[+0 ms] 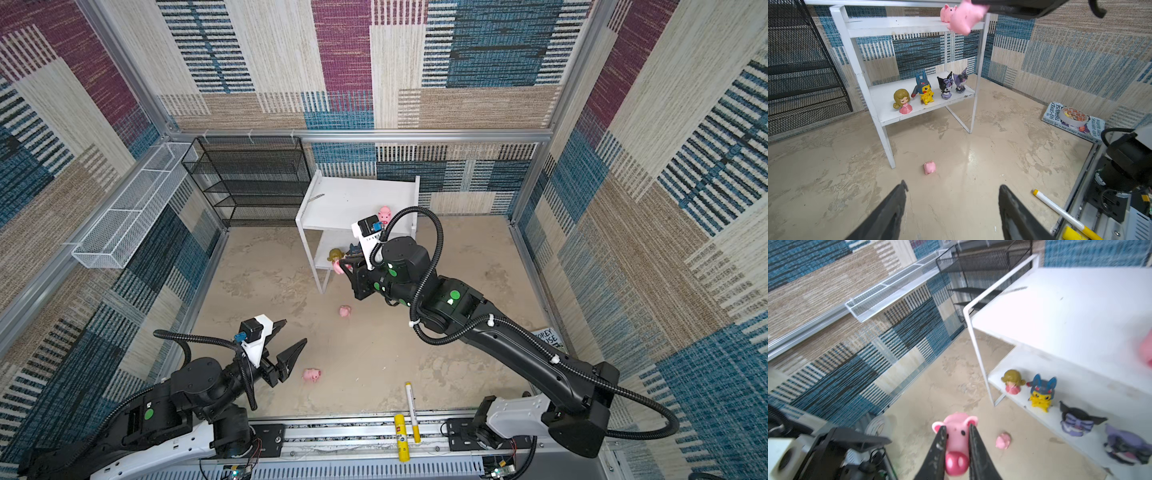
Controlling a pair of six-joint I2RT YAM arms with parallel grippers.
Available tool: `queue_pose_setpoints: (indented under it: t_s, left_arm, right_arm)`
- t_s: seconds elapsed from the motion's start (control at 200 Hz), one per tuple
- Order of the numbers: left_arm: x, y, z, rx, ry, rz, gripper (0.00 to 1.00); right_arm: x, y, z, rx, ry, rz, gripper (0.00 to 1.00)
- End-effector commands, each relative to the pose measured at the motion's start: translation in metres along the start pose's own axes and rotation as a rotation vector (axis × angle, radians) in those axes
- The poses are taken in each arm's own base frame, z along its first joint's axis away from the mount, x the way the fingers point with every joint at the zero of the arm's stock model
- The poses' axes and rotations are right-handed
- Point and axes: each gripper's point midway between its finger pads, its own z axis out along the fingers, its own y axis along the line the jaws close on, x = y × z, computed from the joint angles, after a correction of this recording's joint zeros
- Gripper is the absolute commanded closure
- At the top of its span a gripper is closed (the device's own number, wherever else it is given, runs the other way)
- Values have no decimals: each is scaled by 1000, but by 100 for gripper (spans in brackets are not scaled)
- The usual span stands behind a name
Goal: Place and organize the plastic toys onto the shelf
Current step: 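Open the left gripper while the right gripper carries the pig to the shelf, then lower the pink pig onto the shelf top and open the right gripper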
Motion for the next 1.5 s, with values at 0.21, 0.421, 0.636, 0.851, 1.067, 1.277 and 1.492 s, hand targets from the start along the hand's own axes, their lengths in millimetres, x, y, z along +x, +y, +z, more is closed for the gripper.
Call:
queue_pose_setpoints:
  t_s: [0.21,0.421,0.636,0.851,1.067,1.277,1.492]
  left_arm:
    - [4,-5,1,33,-11,-26,28]
    - [3,-7,-1,52,-36,-42,28]
    - [4,-11,0,71,-42,-45,28]
    - [3,-12,-1,79,-42,-50,28]
    - [3,-13,0,84,-44,-48,28]
    - [3,-14,-1,89,-44,-48,27]
    - [2,-14,-1,90,-50,-45,27]
  right_arm:
    - [-69,-26,32,229,-288,-57,79]
    - [-88,-27,33,257,-363,-61,79]
    - [-88,-50,21,371,-441,-11,78]
    - [-80,-68,15,439,-524,58,78]
    - [-68,-80,21,466,-568,108,77]
    - [-53,-97,26,537,-591,157,77]
    - [-39,-111,31,585,-609,174,77]
